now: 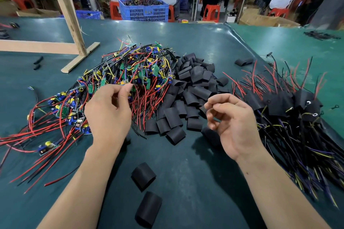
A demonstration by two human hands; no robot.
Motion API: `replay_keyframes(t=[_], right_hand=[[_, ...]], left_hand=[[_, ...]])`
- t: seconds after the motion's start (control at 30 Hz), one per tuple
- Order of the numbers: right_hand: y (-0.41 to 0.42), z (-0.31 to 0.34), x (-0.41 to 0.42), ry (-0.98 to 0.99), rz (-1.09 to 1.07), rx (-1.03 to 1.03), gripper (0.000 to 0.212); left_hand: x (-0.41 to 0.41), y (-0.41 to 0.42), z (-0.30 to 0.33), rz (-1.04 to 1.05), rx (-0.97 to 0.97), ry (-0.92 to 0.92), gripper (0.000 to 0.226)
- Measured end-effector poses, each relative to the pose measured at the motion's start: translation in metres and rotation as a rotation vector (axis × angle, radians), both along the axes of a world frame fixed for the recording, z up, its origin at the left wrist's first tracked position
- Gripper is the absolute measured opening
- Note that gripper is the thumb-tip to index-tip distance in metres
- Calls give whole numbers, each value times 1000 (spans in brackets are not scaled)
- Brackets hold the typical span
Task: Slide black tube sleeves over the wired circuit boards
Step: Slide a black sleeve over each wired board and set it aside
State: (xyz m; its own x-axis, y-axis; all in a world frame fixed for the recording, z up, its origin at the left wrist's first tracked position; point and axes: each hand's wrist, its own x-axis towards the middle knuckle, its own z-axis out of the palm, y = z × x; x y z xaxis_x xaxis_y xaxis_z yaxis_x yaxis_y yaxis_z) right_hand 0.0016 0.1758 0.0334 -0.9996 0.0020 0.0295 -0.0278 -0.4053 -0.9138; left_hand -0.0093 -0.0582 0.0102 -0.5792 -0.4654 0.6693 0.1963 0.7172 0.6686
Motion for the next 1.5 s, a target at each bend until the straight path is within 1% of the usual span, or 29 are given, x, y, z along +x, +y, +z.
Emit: replay_keyframes(t=[0.13,0.27,0.33,0.4,0.43,0.5,0.53,0.57,0.63,0.67,0.7,0.73,0.8,0.83,0.87,0.97,1.0,1.03,1.07,1.1,1.17,1.2,1.23,1.27,1.33,1.4,1.47,1.5], right_hand=[[-1,0,1,-13,-1,22,44],[-4,-1,0,-49,22,71,41],[-5,-2,0,-62,33,114,39],[-5,-2,0,-60,34,134,38],[-5,-3,0,-56,31,139,38],[-4,-2,0,-43,21,143,38],[-3,-2,0,-34,18,141,37],[-3,-3,0,-25,19,137,37],[-2,-4,1,-11,22,138,37],[-2,-4,1,-6,23,142,38],[-2,-4,0,-1,23,146,39],[-3,-5,0,0,22,150,40],[-3,-5,0,5,18,163,41],[-3,-5,0,7,19,171,41],[-3,-5,0,6,20,177,41],[-3,-6,1,7,22,194,41],[-2,-5,1,6,20,196,41],[-2,-5,0,6,16,194,41],[-1,-5,0,3,15,188,41],[-1,-6,0,1,15,181,41],[-1,-5,0,-4,16,173,41],[-1,-5,0,-6,17,171,42],[-2,-6,0,-9,22,171,42],[-2,-6,0,-8,31,175,41],[-2,-5,1,-5,75,184,38],[-4,-6,2,1,174,183,32],[-7,-6,4,9,289,179,18],[-8,-6,4,8,338,157,19]], left_hand=[[6,4,3,-16,27,214,28],[8,13,3,-209,-118,410,25],[8,14,3,-339,-119,405,25],[8,12,0,-482,-95,271,30],[8,11,-1,-536,-78,150,34],[7,11,-4,-580,14,-136,48],[6,12,-6,-545,61,-227,52],[3,12,-7,-446,67,-253,51],[-6,12,-3,-182,-8,-193,36],[-13,10,2,-98,-29,-157,25],[-21,8,8,-62,-48,-170,16],[-30,5,13,-49,-73,-231,22],[-48,-1,22,-38,-113,-408,47],[-56,-2,27,-20,-136,-472,49],[-61,-3,31,-10,-157,-518,46],[-66,-6,43,-31,-178,-605,25],[-65,-9,46,-36,-146,-612,23],[-64,-11,49,-46,-62,-603,23],[-63,-13,54,-71,81,-583,24],[-60,-15,59,-134,283,-564,24],[-54,-20,71,-344,763,-493,20],[-50,-21,77,-443,932,-437,18],[-44,-22,81,-519,999,-393,19],[-37,-19,84,-577,985,-369,22],[-17,-6,85,-700,895,-376,26],[3,14,79,-842,839,-432,20],[17,34,68,-942,813,-468,25],[20,44,61,-975,807,-477,23]])
